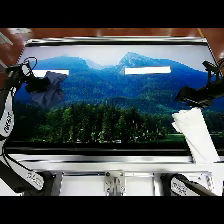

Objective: Fold the shirts.

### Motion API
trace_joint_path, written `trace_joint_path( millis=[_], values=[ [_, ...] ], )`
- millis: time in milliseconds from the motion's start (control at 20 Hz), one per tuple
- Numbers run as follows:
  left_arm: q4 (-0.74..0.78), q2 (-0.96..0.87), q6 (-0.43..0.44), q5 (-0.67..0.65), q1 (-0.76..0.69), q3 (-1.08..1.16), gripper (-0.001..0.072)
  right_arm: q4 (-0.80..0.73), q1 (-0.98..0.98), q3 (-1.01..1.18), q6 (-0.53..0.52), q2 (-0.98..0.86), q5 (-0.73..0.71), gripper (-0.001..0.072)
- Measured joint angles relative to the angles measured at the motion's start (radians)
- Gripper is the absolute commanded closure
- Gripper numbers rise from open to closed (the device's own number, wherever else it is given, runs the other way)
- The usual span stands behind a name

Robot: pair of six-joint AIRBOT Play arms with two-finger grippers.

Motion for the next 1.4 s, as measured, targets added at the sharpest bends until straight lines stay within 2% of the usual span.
trace_joint_path(
  millis=[150, 300, 500, 650, 850, 1100, 1150, 1250, 1300, 1400],
  values=[
    [-0.084, 0.059, 0.073, -0.042, -0.035, 0.094, 0.0667, 0.006, 0.0, 0.0, -0.048, 0.0, 0.02, 0.0021],
    [-0.122, 0.213, 0.134, -0.058, -0.124, 0.158, 0.0667, 0.01, 0.0, 0.006, -0.109, 0.0, 0.002, 0.0021],
    [-0.16, 0.48, 0.171, -0.091, -0.341, 0.189, 0.0667, 0.028, 0.0, 0.06, -0.14, 0.031, 0.006, 0.0021],
    [-0.182, 0.608, 0.18, -0.138, -0.56, 0.194, 0.0666, 0.05, 0.0, 0.112, -0.15, 0.112, 0.046, 0.0021],
    [-0.186, 0.618, 0.182, -0.137, -0.816, 0.182, 0.0666, 0.042, 0.0, 0.141, -0.14, 0.258, 0.088, 0.0021],
    [-0.19, 0.425, 0.147, -0.029, -1.011, 0.13, 0.0665, -0.029, 0.0, 0.146, -0.109, 0.353, 0.152, 0.0021],
    [-0.197, 0.373, 0.134, -0.017, -1.03, 0.125, 0.0607, -0.042, 0.0, 0.139, -0.105, 0.36, 0.16, 0.0021],
    [-0.219, 0.273, 0.101, -0.005, -1.051, 0.119, 0.0026, -0.058, 0.0, 0.107, -0.096, 0.369, 0.167, 0.0021],
    [-0.241, 0.232, 0.079, -0.01, -1.052, 0.117, 0.0003, -0.064, 0.0, 0.083, -0.092, 0.371, 0.172, 0.0022],
    [-0.272, 0.185, 0.036, -0.057, -1.028, 0.115, 0.0003, -0.073, 0.0, 0.019, -0.09, 0.374, 0.166, 0.0022]
  ],
)
